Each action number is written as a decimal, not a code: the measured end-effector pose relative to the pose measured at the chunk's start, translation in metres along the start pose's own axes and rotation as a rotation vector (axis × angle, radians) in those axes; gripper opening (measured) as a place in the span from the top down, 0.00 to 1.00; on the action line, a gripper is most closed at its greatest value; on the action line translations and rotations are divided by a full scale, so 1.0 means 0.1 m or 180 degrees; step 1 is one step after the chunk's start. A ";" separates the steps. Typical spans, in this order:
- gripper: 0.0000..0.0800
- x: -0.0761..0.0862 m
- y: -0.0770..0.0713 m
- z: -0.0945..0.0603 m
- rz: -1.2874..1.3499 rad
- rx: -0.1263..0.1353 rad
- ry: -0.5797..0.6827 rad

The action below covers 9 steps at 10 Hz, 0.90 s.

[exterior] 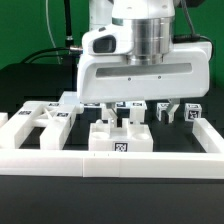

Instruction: Assemble chair

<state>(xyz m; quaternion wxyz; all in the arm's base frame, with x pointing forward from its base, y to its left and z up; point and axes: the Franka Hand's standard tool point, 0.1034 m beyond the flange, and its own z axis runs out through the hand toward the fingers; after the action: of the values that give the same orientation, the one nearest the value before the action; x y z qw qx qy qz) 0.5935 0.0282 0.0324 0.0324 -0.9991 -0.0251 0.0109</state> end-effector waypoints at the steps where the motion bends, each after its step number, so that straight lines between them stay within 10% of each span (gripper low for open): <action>1: 0.19 -0.01 -0.01 0.07 0.0013 0.0012 0.0002; 6: 0.19 -0.12 -0.02 0.20 0.0048 0.0035 -0.0009; 8: 0.53 -0.12 -0.02 0.22 0.0047 0.0035 0.0004; 9: 0.53 -0.12 -0.02 0.22 0.0046 0.0035 0.0003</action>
Offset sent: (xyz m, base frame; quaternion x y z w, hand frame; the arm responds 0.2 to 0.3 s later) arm -0.0161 -0.0029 -0.0038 0.0160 -0.0076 0.0195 0.9997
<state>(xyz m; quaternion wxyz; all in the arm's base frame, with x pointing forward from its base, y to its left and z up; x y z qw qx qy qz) 0.5806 0.0314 0.0106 0.0377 -0.9991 -0.0178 0.0108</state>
